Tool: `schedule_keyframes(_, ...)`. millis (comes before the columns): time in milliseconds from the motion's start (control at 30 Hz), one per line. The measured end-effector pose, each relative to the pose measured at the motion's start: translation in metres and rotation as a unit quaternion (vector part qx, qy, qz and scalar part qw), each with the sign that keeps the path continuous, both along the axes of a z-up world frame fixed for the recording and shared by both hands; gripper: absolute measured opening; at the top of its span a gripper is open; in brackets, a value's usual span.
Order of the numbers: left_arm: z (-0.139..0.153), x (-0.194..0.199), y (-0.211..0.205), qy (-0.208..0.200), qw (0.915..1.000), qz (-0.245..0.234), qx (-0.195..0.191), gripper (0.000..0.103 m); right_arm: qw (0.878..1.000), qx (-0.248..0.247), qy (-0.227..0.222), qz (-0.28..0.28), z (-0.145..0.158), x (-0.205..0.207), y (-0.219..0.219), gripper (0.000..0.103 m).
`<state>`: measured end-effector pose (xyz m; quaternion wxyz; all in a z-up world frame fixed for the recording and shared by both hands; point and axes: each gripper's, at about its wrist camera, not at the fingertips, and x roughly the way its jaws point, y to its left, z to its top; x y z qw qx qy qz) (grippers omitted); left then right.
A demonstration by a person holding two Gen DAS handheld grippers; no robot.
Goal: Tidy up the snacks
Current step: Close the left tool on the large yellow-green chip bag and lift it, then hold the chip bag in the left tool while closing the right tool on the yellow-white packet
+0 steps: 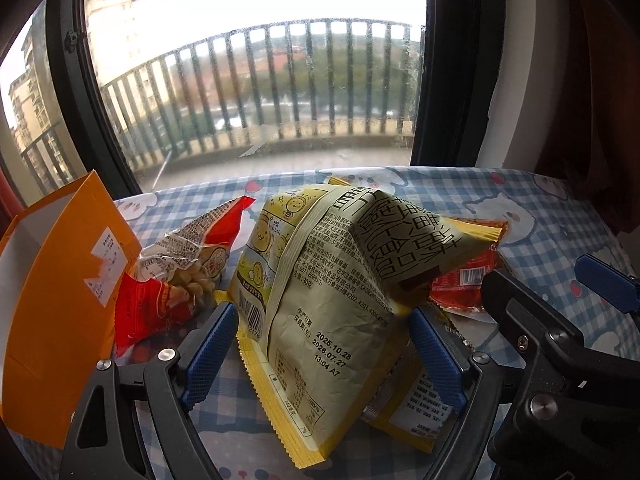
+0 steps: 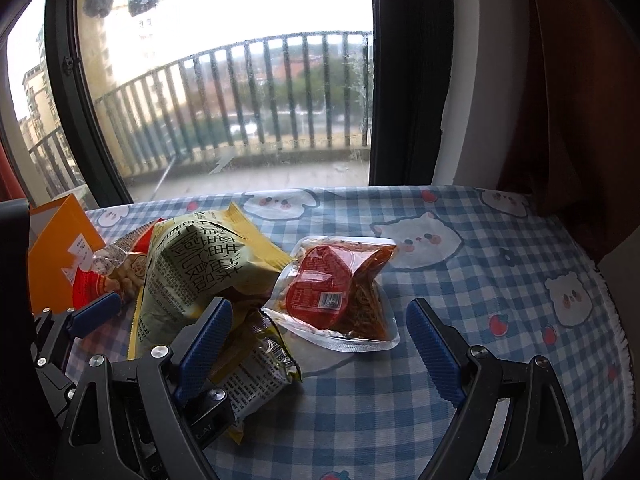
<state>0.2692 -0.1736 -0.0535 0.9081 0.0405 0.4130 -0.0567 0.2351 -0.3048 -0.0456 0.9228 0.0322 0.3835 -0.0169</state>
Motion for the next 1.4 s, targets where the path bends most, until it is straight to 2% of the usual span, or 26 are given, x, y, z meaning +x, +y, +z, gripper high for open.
schedule_keyframes(233,-0.009,0.012,-0.002,0.009,0.9999,-0.005,-0.013,0.088,1.0,-0.006,0.0,-0.004,-0.003,0.009,0.0,0.091)
schedule_keyframes(267,-0.013,0.014,-0.002,0.017,0.9996,-0.01,-0.018,0.083,1.0,-0.006,0.001,-0.004,-0.004,0.009,0.0,0.091)
schedule_keyframes(300,-0.016,0.015,-0.002,0.02,0.9996,-0.009,-0.017,0.072,1.0,-0.006,0.002,-0.004,-0.005,0.01,0.0,0.091)
schedule_keyframes(367,-0.016,0.014,0.002,0.009,0.9996,-0.005,-0.027,0.064,1.0,-0.008,0.003,-0.006,-0.006,0.01,0.0,0.091)
schedule_keyframes(400,-0.015,0.015,0.005,0.008,0.9995,-0.002,-0.031,0.055,1.0,-0.009,0.004,-0.008,-0.006,0.011,-0.001,0.091)
schedule_keyframes(467,-0.012,0.015,0.011,0.008,0.9992,0.003,-0.038,0.046,1.0,-0.01,0.005,-0.011,-0.007,0.011,-0.002,0.091)
schedule_keyframes(500,-0.011,0.014,0.013,0.003,0.9993,0.008,-0.037,0.038,1.0,-0.01,0.006,-0.012,-0.007,0.011,-0.002,0.091)
schedule_keyframes(533,-0.009,0.014,0.015,0.002,0.9993,0.01,-0.037,0.035,1.0,-0.004,0.006,-0.012,-0.007,0.011,-0.003,0.091)
schedule_keyframes(700,-0.004,0.01,0.017,0.0,0.9993,0.019,-0.033,0.034,1.0,-0.003,0.002,-0.016,-0.003,0.007,-0.005,0.091)
schedule_keyframes(1000,0.012,-0.005,0.017,-0.033,0.9991,0.023,-0.014,0.034,1.0,0.022,-0.003,-0.015,0.004,-0.001,-0.004,0.091)
schedule_keyframes(1233,0.012,-0.016,0.025,-0.037,0.9986,0.037,-0.004,0.034,0.999,0.038,-0.002,-0.012,0.003,-0.006,0.0,0.091)
schedule_keyframes(1400,0.013,-0.015,0.034,-0.033,0.9982,0.049,-0.011,0.034,0.999,0.025,0.005,-0.022,-0.002,-0.008,-0.001,0.091)
